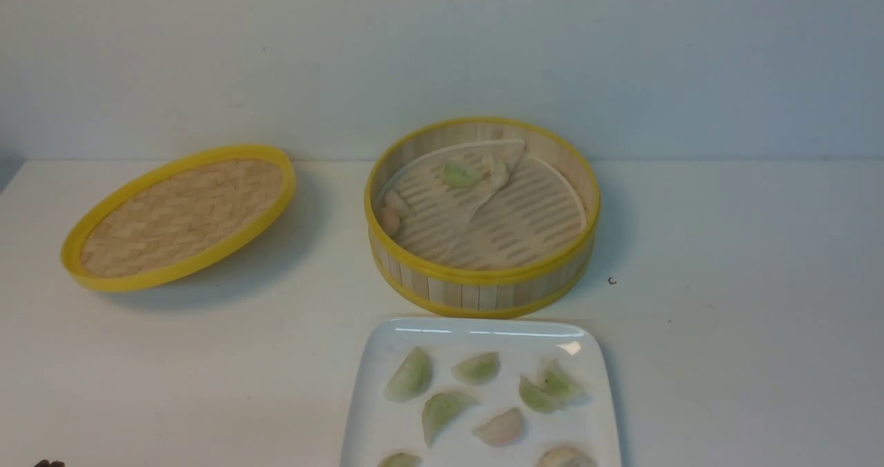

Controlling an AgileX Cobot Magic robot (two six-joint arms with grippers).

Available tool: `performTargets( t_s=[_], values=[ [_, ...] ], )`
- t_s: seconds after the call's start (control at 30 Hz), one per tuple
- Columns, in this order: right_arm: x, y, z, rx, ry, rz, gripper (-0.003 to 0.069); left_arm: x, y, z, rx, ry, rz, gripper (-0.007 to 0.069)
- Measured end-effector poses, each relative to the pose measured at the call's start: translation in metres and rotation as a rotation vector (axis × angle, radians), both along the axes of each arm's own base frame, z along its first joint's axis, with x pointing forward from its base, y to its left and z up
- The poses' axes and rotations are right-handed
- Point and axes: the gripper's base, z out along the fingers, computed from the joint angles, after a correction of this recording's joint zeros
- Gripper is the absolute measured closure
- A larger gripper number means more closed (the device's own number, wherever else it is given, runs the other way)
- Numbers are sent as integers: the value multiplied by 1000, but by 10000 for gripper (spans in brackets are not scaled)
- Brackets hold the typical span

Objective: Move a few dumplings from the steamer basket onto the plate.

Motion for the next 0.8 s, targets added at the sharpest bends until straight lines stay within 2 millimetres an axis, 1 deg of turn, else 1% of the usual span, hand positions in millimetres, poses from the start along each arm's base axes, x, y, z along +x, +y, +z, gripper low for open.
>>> performTargets(
  t_s=[0.13, 0.33, 0.5, 0.57, 0.7, 0.73, 0.77, 0.8],
  values=[
    [4, 2, -5, -19, -6, -9, 673, 0, 0, 0, 0, 0, 0, 631],
    [19, 9, -26, -95, -1, -27, 673, 0, 0, 0, 0, 0, 0, 631],
    [35, 16, -53, -160, 18, -47, 673, 0, 0, 0, 0, 0, 0, 631],
    [42, 18, -65, -198, 36, -81, 673, 0, 0, 0, 0, 0, 0, 631],
    [57, 17, -100, -259, 133, -254, 673, 0, 0, 0, 0, 1, 0, 631],
    [57, 17, -100, -259, 133, -254, 673, 0, 0, 0, 0, 1, 0, 631],
    [62, 14, -115, -273, 187, -336, 673, 0, 0, 0, 0, 1, 0, 631],
    [65, 12, -125, -279, 220, -383, 673, 0, 0, 0, 0, 1, 0, 631]
  ],
)
